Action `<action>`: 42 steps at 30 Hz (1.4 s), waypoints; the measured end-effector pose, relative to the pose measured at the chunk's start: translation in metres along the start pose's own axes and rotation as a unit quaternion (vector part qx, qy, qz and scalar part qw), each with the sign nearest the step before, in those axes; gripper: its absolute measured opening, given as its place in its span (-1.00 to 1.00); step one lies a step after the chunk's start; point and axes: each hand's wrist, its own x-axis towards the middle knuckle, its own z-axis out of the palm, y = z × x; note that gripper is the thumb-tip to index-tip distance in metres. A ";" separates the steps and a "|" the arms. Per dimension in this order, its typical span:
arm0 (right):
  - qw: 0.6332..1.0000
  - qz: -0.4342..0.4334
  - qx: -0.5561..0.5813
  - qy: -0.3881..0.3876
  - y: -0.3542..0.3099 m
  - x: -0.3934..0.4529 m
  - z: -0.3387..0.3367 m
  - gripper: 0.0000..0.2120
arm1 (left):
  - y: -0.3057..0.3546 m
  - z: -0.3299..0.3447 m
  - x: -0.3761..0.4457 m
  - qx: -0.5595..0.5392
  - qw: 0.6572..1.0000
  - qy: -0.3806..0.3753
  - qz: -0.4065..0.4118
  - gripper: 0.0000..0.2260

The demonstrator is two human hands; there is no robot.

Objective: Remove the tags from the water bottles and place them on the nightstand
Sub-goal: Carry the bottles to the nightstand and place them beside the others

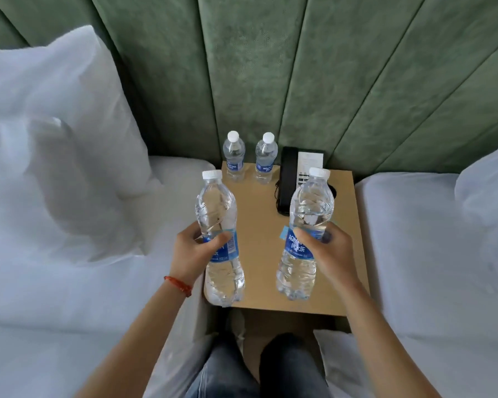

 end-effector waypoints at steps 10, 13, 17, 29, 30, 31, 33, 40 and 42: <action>0.996 -0.030 -0.041 0.068 0.041 0.123 0.049 -0.74 | -0.037 0.022 0.125 0.029 0.999 -0.005 0.043 -0.70; 0.996 -0.041 -0.059 0.056 0.063 0.152 0.060 -0.71 | -0.057 0.032 0.152 0.026 0.998 -0.003 0.053 -0.66; 0.996 -0.057 -0.052 0.034 0.093 0.181 0.073 -0.60 | -0.086 0.042 0.182 0.042 0.996 0.018 0.073 -0.59; 0.989 -0.117 -0.086 0.016 0.154 0.230 0.097 -0.57 | -0.146 0.060 0.238 0.047 0.993 0.058 0.086 -0.58; 0.989 -0.119 -0.083 0.018 0.157 0.232 0.098 -0.57 | -0.147 0.061 0.241 0.046 0.994 0.054 0.087 -0.61; 0.989 -0.119 -0.081 0.019 0.160 0.234 0.099 -0.56 | -0.148 0.062 0.243 0.039 0.995 0.049 0.084 -0.61; 0.989 -0.117 -0.086 0.020 0.166 0.238 0.100 -0.54 | -0.152 0.065 0.247 0.021 0.996 0.036 0.075 -0.58; 0.990 -0.119 -0.080 0.010 0.183 0.248 0.099 -0.49 | -0.158 0.073 0.255 0.013 0.996 0.020 0.090 -0.52; 0.990 -0.119 -0.070 0.006 0.186 0.250 0.100 -0.49 | -0.160 0.073 0.257 0.008 0.995 0.017 0.096 -0.49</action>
